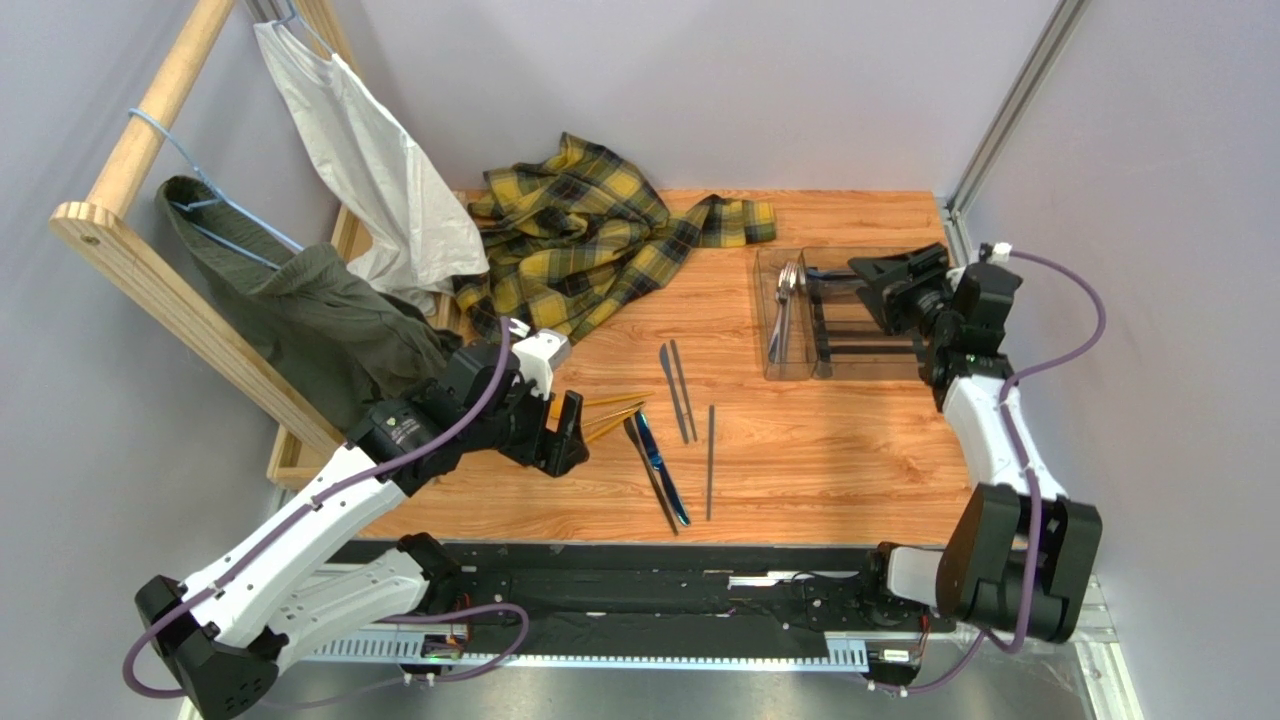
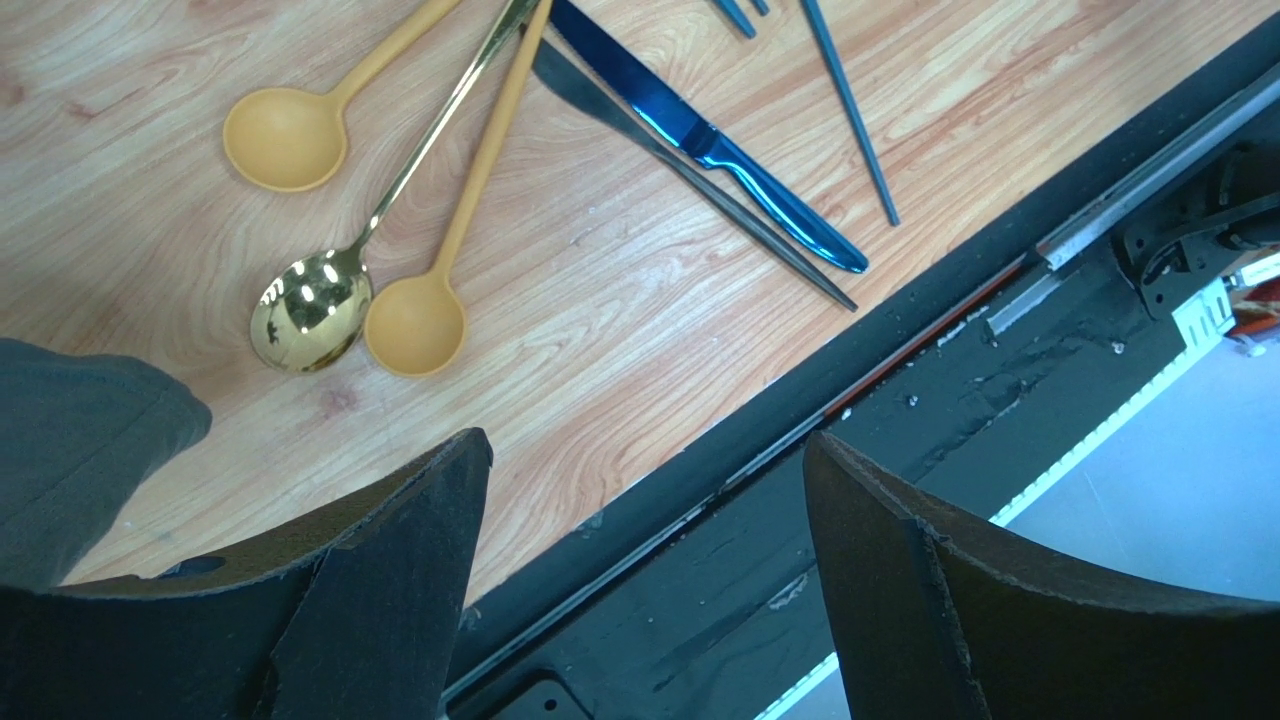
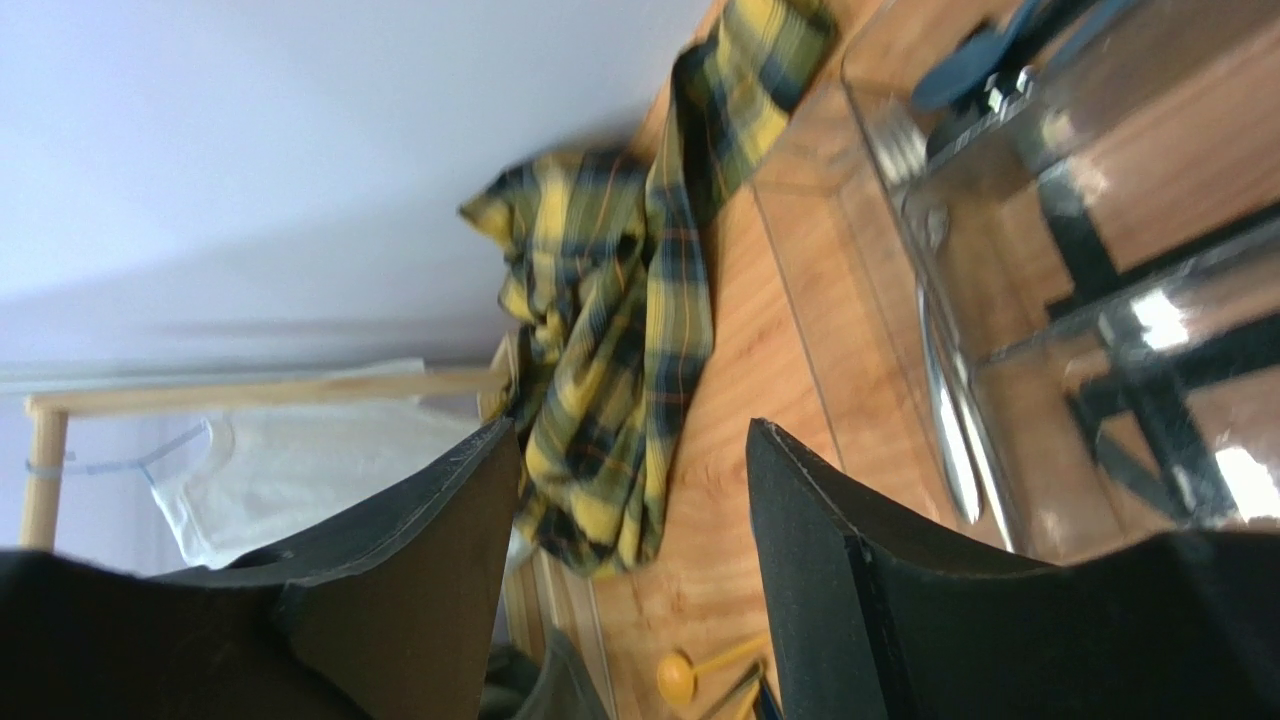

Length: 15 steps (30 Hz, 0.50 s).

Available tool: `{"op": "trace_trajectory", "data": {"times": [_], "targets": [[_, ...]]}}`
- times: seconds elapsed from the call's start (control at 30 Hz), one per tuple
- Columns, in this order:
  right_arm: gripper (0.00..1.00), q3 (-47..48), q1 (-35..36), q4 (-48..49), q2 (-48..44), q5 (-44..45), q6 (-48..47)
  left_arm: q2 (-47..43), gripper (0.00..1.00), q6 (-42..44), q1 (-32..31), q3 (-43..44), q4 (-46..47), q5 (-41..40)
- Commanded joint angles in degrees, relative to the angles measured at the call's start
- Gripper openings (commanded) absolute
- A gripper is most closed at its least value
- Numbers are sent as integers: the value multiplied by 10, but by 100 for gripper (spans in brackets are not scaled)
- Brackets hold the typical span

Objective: Sort the eating utensils into containers
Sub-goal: Place the spoon in the storage box, then pick up the spoon from the center of the board.

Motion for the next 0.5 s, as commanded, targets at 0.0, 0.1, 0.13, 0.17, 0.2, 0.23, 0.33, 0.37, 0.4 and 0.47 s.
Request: {"op": "trace_trajectory", "data": {"times": [0.0, 0.1, 0.13, 0.17, 0.2, 0.23, 0.33, 0.37, 0.4, 0.47], "targets": [[61, -78, 44, 53, -78, -5, -25, 7, 85, -7, -1, 2, 3, -17], [60, -119, 83, 43, -113, -3, -37, 20, 85, -6, -1, 2, 4, -21], [60, -130, 97, 43, -121, -6, -36, 28, 85, -8, 0, 2, 3, -22], [60, -142, 106, 43, -129, -5, -33, 33, 85, -9, -1, 2, 4, -24], [60, -152, 114, 60, -143, -10, -33, 36, 85, -9, 0, 1, 4, -26], [60, -165, 125, 56, -150, -9, -39, 42, 85, -9, -1, 1, 4, -30], [60, -182, 135, 55, -173, -12, -51, 49, 85, -15, 0, 3, -1, -46], [60, -184, 144, 53, -176, -19, -57, 48, 85, -16, -1, 2, 8, -43], [60, -183, 155, 55, -177, -24, -64, 49, 85, -21, -1, -4, 13, -40], [63, -187, 170, 48, -181, -25, -89, 59, 85, -34, -1, -12, 36, -42]]}}
